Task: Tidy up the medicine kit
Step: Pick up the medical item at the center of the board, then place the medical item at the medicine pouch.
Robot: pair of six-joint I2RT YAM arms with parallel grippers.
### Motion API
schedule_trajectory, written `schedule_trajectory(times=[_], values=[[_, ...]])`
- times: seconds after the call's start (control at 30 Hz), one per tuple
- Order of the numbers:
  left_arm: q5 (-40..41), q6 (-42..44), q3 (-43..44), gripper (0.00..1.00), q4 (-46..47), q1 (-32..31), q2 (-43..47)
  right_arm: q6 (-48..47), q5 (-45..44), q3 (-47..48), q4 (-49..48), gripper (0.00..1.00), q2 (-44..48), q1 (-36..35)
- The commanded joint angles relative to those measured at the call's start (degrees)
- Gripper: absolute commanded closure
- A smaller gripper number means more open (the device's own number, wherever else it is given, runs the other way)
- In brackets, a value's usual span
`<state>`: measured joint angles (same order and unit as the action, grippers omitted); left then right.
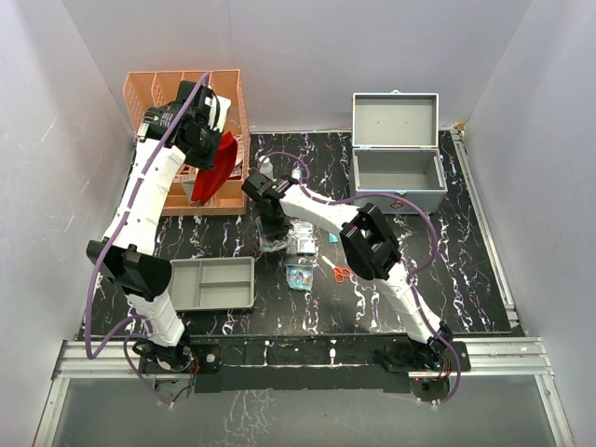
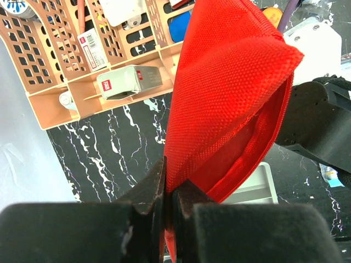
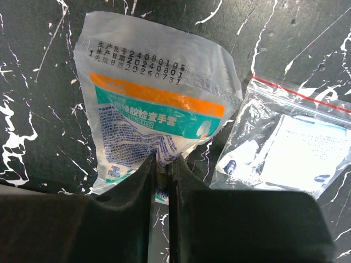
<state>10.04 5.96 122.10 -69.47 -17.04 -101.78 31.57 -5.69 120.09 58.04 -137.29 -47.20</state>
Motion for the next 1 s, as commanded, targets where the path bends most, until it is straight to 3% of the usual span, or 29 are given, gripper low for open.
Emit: schedule_trajectory(times=[0.0, 0.07, 0.23, 0.57, 0.97], values=[[0.22, 0.04, -0.05, 1.0, -0.11, 0.21, 3.31, -0.46, -1.19, -1.73, -0.1, 0.96, 2.34, -0.06], [0.75, 0.29, 0.01, 1.0, 0.24, 0.16, 3.16, -0.46, -0.72, -0.75, 0.07, 1.0, 3.71, 0.04], [1.59, 0.63, 1.66, 1.0, 0.48, 0.16, 2.13, 0.8, -0.85, 2.03, 2.16, 1.0, 9.72, 1.22], [0.17, 0.05, 7.57, 1.0, 0.9, 0.21, -2.07, 7.41, 4.09, -1.55, 0.2, 1.0, 24.52, 5.78], [-5.18, -3.86, 7.8, 1.0, 10.52, 0.09, -5.42, 18.95, 20.94, -16.14, -26.42, 1.0, 36.44, 14.31]])
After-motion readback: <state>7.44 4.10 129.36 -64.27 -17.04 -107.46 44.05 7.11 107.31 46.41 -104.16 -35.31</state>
